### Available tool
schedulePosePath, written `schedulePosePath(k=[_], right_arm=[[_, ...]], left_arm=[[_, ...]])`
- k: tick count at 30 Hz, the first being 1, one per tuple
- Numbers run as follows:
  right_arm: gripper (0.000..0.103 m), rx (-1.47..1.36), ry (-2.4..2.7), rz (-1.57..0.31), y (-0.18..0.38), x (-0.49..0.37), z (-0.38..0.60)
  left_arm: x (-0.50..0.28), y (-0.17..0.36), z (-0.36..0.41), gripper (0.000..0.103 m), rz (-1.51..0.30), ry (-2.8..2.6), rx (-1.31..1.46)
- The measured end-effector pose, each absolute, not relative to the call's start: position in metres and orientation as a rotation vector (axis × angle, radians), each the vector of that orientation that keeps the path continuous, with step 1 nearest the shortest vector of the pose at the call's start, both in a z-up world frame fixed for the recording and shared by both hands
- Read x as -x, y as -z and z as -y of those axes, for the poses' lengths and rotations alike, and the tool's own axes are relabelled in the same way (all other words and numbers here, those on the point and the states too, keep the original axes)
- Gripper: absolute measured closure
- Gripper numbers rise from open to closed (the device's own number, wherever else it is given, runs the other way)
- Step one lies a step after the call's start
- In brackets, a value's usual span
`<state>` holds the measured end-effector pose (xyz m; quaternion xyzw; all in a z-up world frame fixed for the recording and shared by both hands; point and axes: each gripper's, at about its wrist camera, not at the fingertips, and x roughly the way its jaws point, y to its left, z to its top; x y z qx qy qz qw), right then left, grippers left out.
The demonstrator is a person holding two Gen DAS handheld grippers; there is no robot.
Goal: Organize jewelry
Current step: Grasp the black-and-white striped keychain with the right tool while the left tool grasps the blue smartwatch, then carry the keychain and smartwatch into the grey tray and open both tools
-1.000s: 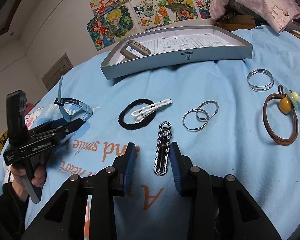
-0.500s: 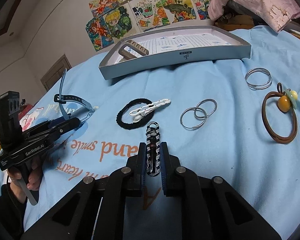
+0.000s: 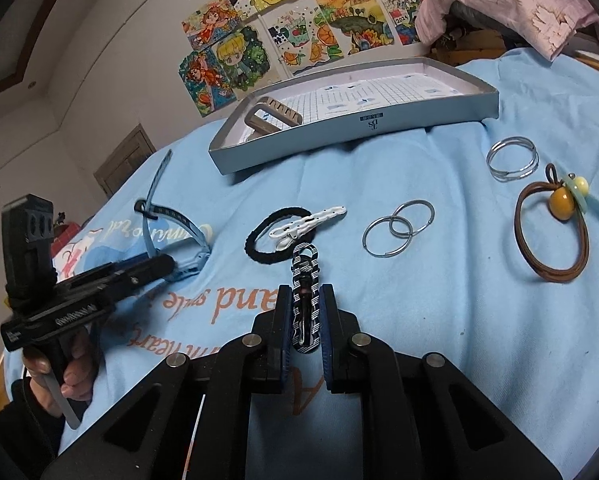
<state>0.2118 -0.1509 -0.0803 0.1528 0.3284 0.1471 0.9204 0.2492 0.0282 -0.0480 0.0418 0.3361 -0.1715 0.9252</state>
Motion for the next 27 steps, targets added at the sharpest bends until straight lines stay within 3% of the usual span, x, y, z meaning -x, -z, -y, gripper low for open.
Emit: schedulePosePath(k=[7,27], right_arm=[[0.091,-0.329,-0.299,-0.691,0.085,-0.214,0.152],[0.091,-0.401,-0.333,-0.727,0.089,-0.214,0.158]], left_arm=[[-0.256,0.057,-0.026,0.058,-0.723,0.371,-0.110],[-0.215,0.056,0.006,0.062,-0.695,0.425,-0.242]])
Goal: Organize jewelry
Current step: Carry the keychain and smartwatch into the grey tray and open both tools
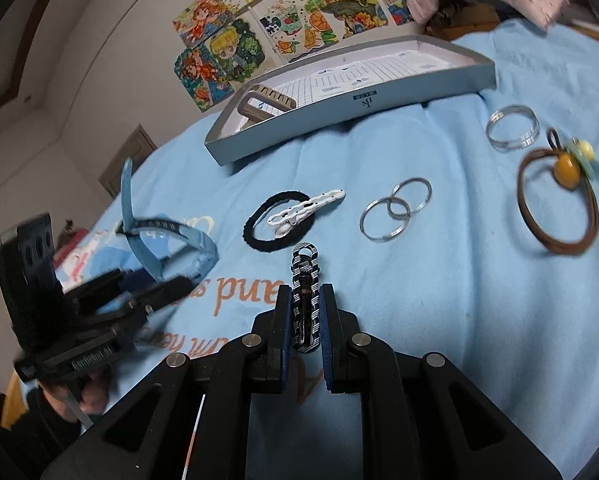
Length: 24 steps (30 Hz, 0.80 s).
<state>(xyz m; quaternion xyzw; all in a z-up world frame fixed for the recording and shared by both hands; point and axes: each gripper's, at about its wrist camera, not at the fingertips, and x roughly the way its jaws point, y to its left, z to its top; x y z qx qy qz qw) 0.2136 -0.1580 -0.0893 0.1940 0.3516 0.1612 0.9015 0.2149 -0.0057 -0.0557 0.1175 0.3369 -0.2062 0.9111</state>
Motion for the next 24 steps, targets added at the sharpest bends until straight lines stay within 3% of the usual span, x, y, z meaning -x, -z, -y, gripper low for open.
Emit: schedulePosePath(k=[6,11,14,16,24], right_arm=[[0.091,-0.444,-0.330,-0.716,0.084,-0.200,0.167],[0.091,-0.446,-0.324,-0.731,0.089,-0.202,0.168],[0.091,-0.451,-0.326,-0.734,0.092,-0.204,0.168],[0.091,-0.453,-0.328,-0.735,0.094,-0.204,0.168],[0.091,-0.436,-0.324,-0.730,0.096,-0.204,0.163]], left_arm=[[-0.206,0.055,0.019,0.061,-0.693,0.389,-0.316],[-0.210,0.056,0.018,0.045,-0.679,0.404,-0.313],[-0.213,0.057,0.019,0.045,-0.677,0.386,-0.318],[-0.215,0.060,0.020,0.056,-0.679,0.385,-0.325],[-0.195,0.054,0.031,0.057,-0.610,0.351,-0.340]])
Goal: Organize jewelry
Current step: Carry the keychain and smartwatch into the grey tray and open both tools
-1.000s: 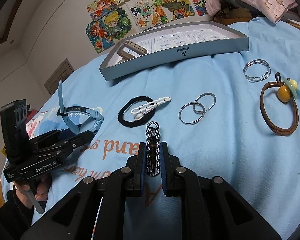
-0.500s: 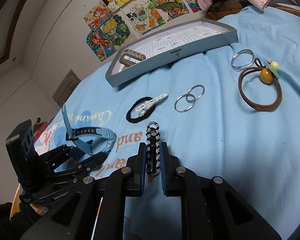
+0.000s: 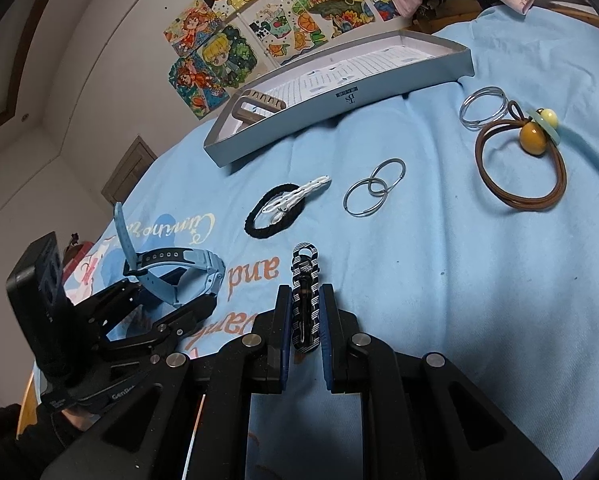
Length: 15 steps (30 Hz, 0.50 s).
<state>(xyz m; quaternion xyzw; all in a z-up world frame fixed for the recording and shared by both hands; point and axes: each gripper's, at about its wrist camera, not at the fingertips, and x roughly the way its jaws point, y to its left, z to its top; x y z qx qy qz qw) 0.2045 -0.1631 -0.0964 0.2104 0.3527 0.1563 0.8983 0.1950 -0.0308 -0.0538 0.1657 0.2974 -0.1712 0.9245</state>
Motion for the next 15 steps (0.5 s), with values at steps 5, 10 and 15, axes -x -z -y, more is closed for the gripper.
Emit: schedulePosePath(k=[5,10,15], right_arm=[[0.091,-0.428,-0.328,-0.701,0.092,-0.201,0.164],[0.091,-0.447,-0.339,-0.662,0.078,-0.199,0.170],[0.091,-0.403,-0.370,-0.642,0.049,-0.218,0.174]], left_arm=[[-0.185,0.042,0.029,0.057,-0.562,0.336,-0.287],[-0.204,0.025,0.025,0.057,-0.589,0.293,-0.203],[-0.248,-0.008,0.027,0.064,-0.567,0.239,-0.169]])
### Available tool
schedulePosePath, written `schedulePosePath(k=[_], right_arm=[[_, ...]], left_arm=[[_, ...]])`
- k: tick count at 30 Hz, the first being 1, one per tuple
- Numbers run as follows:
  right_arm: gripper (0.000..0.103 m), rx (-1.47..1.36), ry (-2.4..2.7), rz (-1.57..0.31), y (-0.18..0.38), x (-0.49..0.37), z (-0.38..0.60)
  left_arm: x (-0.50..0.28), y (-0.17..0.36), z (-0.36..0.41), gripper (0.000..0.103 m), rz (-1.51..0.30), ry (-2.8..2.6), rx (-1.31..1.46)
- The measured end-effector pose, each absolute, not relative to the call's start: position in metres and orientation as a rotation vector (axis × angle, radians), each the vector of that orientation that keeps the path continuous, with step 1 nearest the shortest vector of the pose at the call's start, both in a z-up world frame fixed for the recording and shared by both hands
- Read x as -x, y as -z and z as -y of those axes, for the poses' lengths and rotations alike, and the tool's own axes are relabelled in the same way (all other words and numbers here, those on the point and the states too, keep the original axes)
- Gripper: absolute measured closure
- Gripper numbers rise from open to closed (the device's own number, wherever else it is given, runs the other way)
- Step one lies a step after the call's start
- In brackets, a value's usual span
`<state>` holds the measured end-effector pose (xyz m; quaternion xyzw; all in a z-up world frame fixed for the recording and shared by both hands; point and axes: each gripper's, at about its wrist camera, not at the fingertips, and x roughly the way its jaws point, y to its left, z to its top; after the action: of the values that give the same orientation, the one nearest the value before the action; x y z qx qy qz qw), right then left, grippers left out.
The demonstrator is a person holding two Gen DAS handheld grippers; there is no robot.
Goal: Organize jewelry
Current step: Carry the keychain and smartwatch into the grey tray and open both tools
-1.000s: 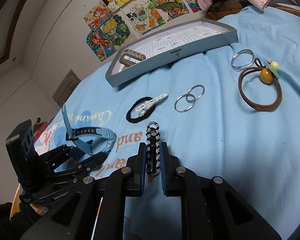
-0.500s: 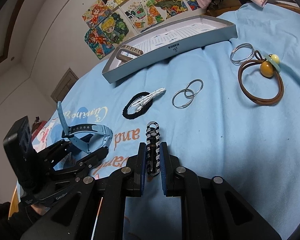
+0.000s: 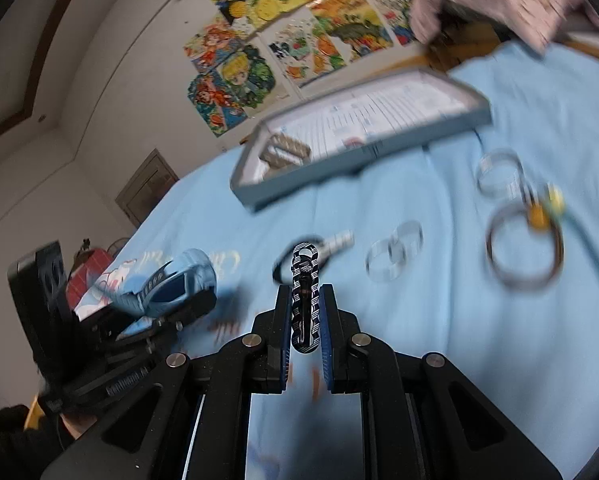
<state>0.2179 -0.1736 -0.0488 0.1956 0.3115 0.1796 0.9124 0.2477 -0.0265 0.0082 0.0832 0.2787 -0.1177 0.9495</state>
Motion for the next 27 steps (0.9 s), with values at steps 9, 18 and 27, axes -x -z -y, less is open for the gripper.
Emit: schedulePosePath(k=[9,18,27], right_arm=[[0.091,-0.216,-0.390,-0.530,-0.017,-0.296,0.177],[0.091,-0.230,-0.397,-0.554,-0.023,-0.377,0.178],[0.091,-0.252,-0.369,-0.676,0.007,-0.412,0.164]], left_arm=[[-0.318,-0.015,0.022,0.068,-0.595,0.218,-0.127],[-0.356,-0.060,0.010,0.070,-0.545,0.206,-0.054],[-0.406,-0.040,0.005,0.078,-0.664,0.179,0.026]])
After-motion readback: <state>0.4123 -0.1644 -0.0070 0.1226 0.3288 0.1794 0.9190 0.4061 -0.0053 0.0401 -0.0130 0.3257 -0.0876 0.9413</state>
